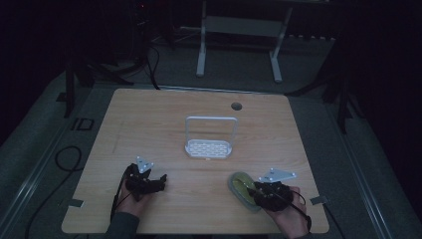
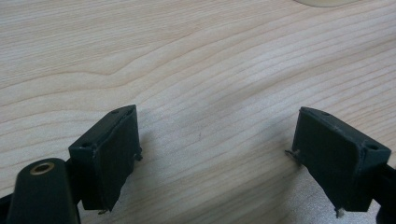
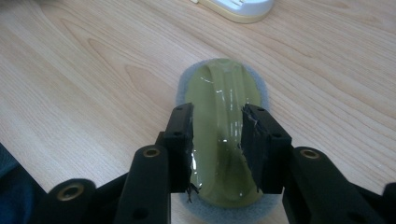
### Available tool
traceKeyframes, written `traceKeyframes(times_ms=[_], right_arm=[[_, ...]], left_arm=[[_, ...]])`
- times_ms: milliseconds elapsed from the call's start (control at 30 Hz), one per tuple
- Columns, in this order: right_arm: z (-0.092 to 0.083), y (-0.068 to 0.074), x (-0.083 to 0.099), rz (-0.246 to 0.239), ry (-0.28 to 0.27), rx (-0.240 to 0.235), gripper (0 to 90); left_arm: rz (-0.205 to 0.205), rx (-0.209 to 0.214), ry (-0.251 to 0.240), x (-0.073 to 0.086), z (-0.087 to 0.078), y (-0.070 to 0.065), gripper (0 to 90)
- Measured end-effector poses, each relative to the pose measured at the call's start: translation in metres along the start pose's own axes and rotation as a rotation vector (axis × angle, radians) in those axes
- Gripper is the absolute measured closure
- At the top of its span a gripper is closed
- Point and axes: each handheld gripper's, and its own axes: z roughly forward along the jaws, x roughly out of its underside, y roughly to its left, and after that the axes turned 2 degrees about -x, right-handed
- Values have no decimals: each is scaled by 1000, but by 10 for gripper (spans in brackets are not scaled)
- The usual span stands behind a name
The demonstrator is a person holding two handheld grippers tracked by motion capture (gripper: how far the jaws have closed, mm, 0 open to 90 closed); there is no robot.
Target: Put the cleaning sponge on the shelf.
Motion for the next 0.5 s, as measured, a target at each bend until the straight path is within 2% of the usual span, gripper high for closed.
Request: traceKeyframes(times_ms=[267, 500], right_arm=[[1, -7, -6, 3, 37, -11, 609], [6, -11, -14, -33, 91, -18, 601]], left_arm=[[0, 0, 0, 0, 0, 0, 152], [0, 0, 0, 0, 0, 0, 152]])
